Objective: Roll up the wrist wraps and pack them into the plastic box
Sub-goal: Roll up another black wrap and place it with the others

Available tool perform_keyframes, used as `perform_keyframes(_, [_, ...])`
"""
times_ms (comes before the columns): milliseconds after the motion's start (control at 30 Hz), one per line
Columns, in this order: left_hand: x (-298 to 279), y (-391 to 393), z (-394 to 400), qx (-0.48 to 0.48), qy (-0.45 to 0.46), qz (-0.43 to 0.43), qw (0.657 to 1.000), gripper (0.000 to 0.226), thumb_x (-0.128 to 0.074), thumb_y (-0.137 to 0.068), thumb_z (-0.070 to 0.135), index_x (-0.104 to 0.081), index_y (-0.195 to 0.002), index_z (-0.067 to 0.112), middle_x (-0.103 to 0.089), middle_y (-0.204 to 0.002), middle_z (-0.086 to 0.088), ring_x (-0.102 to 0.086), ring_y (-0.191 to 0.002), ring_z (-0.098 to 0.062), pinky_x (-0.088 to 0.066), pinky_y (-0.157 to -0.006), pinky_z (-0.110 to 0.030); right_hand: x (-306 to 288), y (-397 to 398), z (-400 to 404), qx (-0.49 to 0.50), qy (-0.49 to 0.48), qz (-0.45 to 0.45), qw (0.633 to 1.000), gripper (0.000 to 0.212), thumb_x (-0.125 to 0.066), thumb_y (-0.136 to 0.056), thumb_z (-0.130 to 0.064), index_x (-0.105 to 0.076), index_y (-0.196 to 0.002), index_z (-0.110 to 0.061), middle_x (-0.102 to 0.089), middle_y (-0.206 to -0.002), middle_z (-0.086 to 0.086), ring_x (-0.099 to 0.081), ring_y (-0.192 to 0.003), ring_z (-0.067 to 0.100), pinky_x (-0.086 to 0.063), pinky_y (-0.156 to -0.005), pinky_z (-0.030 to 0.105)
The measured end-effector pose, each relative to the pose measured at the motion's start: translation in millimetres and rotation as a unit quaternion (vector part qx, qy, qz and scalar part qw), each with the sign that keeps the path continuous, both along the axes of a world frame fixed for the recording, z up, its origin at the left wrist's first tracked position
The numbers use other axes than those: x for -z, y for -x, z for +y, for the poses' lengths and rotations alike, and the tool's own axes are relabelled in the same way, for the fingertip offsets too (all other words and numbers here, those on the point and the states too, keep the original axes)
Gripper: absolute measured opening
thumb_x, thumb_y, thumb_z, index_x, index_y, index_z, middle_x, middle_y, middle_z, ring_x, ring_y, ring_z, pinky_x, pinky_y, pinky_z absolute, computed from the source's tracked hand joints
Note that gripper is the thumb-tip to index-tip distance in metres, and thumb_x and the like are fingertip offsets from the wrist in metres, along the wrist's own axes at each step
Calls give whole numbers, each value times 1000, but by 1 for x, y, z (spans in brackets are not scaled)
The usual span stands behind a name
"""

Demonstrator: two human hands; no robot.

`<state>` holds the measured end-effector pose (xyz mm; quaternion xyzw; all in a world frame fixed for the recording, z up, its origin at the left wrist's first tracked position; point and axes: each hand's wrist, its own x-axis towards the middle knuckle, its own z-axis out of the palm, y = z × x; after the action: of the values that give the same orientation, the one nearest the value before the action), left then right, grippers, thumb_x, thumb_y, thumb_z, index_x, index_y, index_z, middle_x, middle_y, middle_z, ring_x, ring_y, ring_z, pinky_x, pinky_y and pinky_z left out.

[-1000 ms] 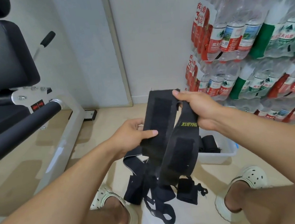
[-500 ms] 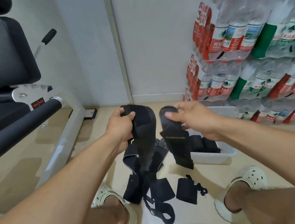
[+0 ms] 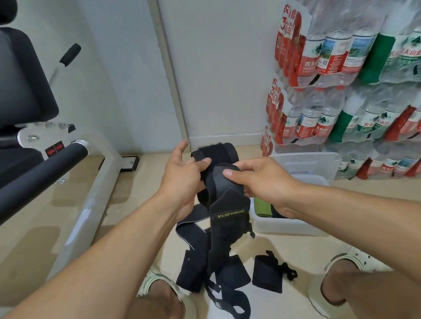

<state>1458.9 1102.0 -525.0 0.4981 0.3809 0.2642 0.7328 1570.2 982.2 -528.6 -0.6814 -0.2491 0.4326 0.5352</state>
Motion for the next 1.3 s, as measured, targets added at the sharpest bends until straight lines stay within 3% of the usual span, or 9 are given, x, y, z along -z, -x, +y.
perform_keyframes(100, [-2,0,-2,18,-7,3,1000,80,-66,-92,-4,-29,-157,25,-74,-110,-12,-75,-83,-17,-60,-88,-44,2,-2,2,5,5,2,1000,19,-67,-99,-23,-76,-105,-7,-79,-95,12,-74,-72,13,-54,-59,17])
perform_keyframes(333, [1,2,-5,43,-42,20,998,99,-74,-82,-12,-22,-159,24,-77,-110,-9,-74,-102,-29,-52,-98,-60,4,-5,2,12,22,-17,1000,22,-67,-99,-29,-78,-104,-11,-75,-73,-4,-65,-54,-2,-49,-53,12])
perform_keyframes(467, [3,2,-5,50,-54,10,997,97,-73,-83,-12,-25,-158,26,-77,-109,-7,-74,-101,-27,-61,-86,-44,5,-6,2,9,31,-30,999,21,-69,-97,-30,-78,-106,-13,-73,-69,-8,-63,-51,-3,-48,-53,11])
perform_keyframes(600, [4,3,-5,48,-57,5,997,93,-70,-85,-14,-29,-157,28,-77,-109,-6,-76,-95,-24,-61,-68,-32,4,-6,2,7,43,-40,998,23,-71,-94,-36,-80,-104,-17,-80,-88,-2,-74,-80,9,-53,-61,16])
perform_keyframes(700, [3,2,-6,58,-63,6,996,93,-68,-86,-16,-30,-157,30,-77,-111,-6,-76,-93,-22,-58,-60,-27,1,-7,3,19,66,-91,993,30,-76,-86,-49,-82,-92,-20,-79,-86,-4,-73,-88,14,-54,-71,24])
perform_keyframes(833, [3,1,-2,65,-82,6,995,95,-68,-86,-15,-27,-158,31,-78,-109,-3,-75,-98,-21,-59,-70,-30,-2,-16,3,59,70,-134,987,44,-87,-72,-54,-68,-84,-16,-72,-85,-4,-68,-84,13,-46,-67,23])
perform_keyframes(933, [2,3,-1,73,-92,14,993,96,-68,-87,-15,-24,-159,32,-78,-107,-1,-75,-99,-22,-59,-72,-31,-2,-21,1,-1,45,-97,994,29,-83,-81,-43,-75,-97,-19,-77,-93,-8,-71,-92,6,-46,-68,14])
perform_keyframes(1067, [3,5,-6,84,-112,33,990,100,-68,-87,-14,-22,-159,36,-78,-105,2,-76,-95,-21,-57,-64,-26,4,-21,0,-3,16,-67,998,19,-80,-87,-30,-79,-98,-14,-79,-88,-6,-72,-77,-2,-49,-62,9])
perform_keyframes(1300, [-1,3,-5,93,-134,37,986,114,-68,-86,-15,0,-161,38,-77,-111,3,-75,-98,-18,-59,-83,-35,3,-25,5,-8,38,-70,997,22,-82,-85,-32,-81,-102,-19,-80,-91,-9,-72,-80,-4,-46,-62,8])
